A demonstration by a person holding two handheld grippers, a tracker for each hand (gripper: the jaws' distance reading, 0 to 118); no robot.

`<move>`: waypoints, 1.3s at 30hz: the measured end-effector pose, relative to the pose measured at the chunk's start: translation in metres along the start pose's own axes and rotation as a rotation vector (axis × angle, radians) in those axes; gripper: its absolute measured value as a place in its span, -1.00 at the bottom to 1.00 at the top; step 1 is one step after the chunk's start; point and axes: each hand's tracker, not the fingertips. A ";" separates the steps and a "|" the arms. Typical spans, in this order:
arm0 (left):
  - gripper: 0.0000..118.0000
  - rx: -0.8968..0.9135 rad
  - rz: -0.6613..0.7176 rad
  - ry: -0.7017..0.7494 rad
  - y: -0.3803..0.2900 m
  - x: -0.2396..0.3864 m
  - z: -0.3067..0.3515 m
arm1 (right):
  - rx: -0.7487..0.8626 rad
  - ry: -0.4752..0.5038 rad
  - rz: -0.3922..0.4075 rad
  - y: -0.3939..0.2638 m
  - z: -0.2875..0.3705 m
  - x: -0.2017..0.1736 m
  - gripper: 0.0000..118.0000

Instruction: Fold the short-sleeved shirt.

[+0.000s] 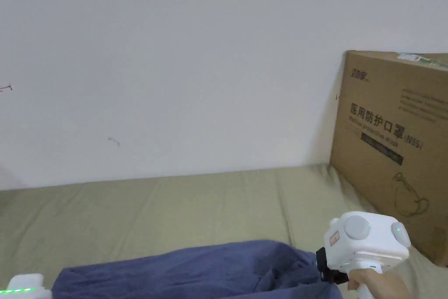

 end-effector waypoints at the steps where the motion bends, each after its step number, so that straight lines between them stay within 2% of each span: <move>1: -0.98 0.002 -0.004 -0.005 -0.008 -0.004 0.004 | -0.006 0.006 -0.014 -0.011 0.002 0.007 -0.99; 4: -0.98 0.030 -0.054 -0.012 -0.039 -0.017 0.029 | 0.016 0.069 -0.056 -0.045 0.020 0.024 -0.99; 7: -0.98 0.065 -0.092 -0.026 -0.077 -0.030 0.066 | 0.033 0.083 -0.024 -0.093 0.048 0.037 -0.99; 17: -0.98 0.119 -0.106 -0.066 -0.235 -0.094 0.207 | 0.028 0.141 -0.026 -0.294 0.150 0.086 -0.99; 20: -0.98 0.101 -0.111 -0.078 -0.284 -0.105 0.232 | 0.020 0.137 -0.028 -0.350 0.172 0.095 -0.99; 24: -0.98 0.091 -0.150 -0.074 -0.343 -0.113 0.256 | -0.019 0.103 0.010 -0.408 0.190 0.107 -0.99; 26: -0.98 0.071 -0.169 -0.074 -0.364 -0.116 0.262 | -0.027 0.115 -0.033 -0.430 0.195 0.114 -0.99; 29: -0.94 0.069 -0.138 -0.071 -0.379 -0.119 0.263 | -0.019 0.122 -0.051 -0.443 0.196 0.120 -0.99; 30: -0.82 0.062 -0.116 -0.095 -0.380 -0.118 0.262 | -0.015 0.122 -0.049 -0.444 0.195 0.120 -0.99; 31: -0.55 0.058 -0.109 -0.087 -0.381 -0.117 0.262 | -0.004 0.114 -0.047 -0.444 0.195 0.119 -0.99; 32: -0.07 0.056 -0.108 -0.080 -0.382 -0.116 0.262 | 0.011 0.105 -0.047 -0.445 0.196 0.118 -0.97; 33: 0.27 0.054 -0.113 -0.077 -0.382 -0.116 0.263 | 0.023 0.106 -0.042 -0.443 0.196 0.116 -0.87; 34: 0.49 0.056 -0.109 -0.078 -0.383 -0.117 0.265 | 0.032 0.109 -0.035 -0.443 0.198 0.115 -0.63; 35: 0.56 0.063 -0.091 -0.088 -0.382 -0.118 0.266 | 0.047 0.093 -0.019 -0.443 0.200 0.112 -0.16; 36: 0.55 0.068 -0.075 -0.114 -0.381 -0.120 0.271 | 0.066 0.061 0.013 -0.443 0.203 0.109 0.11; 39: 0.55 0.094 -0.030 -0.161 -0.377 -0.124 0.287 | 0.099 0.026 0.081 -0.445 0.219 0.091 0.15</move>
